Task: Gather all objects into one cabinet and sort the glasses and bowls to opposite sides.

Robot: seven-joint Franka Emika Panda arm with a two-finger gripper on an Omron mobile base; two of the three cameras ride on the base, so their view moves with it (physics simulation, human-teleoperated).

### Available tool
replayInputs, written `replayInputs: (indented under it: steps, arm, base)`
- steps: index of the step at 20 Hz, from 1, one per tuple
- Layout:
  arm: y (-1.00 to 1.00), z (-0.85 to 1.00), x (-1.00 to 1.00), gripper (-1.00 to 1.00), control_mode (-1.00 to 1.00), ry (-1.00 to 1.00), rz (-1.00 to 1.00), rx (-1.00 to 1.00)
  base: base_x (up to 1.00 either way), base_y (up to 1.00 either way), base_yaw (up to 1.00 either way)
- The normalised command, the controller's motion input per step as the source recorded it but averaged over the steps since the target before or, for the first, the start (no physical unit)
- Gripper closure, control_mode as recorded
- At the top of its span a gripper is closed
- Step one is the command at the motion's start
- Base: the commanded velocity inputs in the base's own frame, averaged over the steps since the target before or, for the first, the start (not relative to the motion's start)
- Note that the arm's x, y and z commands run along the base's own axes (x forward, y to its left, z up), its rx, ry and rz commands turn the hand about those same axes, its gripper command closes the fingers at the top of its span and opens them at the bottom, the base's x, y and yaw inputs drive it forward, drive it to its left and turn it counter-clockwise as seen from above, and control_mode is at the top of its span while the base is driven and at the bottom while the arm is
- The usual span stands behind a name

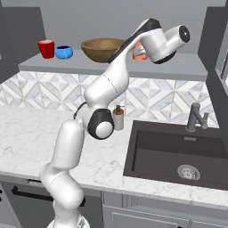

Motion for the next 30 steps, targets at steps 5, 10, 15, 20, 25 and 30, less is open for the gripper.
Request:
replayInputs:
  steps: [5,10,15,20,25,30]
  arm:
    - [0.00,0.00,-0.13,1.00,-1.00,-0.01,0.00,0.00]
    - [0.13,0.00,-0.74,1.00,-1.00,-0.10,0.00,0.00]
    - [0.54,-0.02,-0.75,1.00,-1.00,-0.09,0.00,-0.02]
    - [0.84,-0.03,-0.48,1.00,-1.00,-0.11,0.00,-0.02]
    - [0.12,0.00,-0.47,1.00,-1.00,-0.08,-0.04,0.00]
    - [0.01,0.00,-0.63,1.00,-1.00,0.01,-0.09,0.00]
  base:
    - [0.00,0.00,0.00]
    - [0.00,0.00,0.00]
    - [0.00,0.00,0.00]
    - [0.00,0.00,0.00]
    - [0.00,0.00,0.00]
    - [0.00,0.00,0.00]
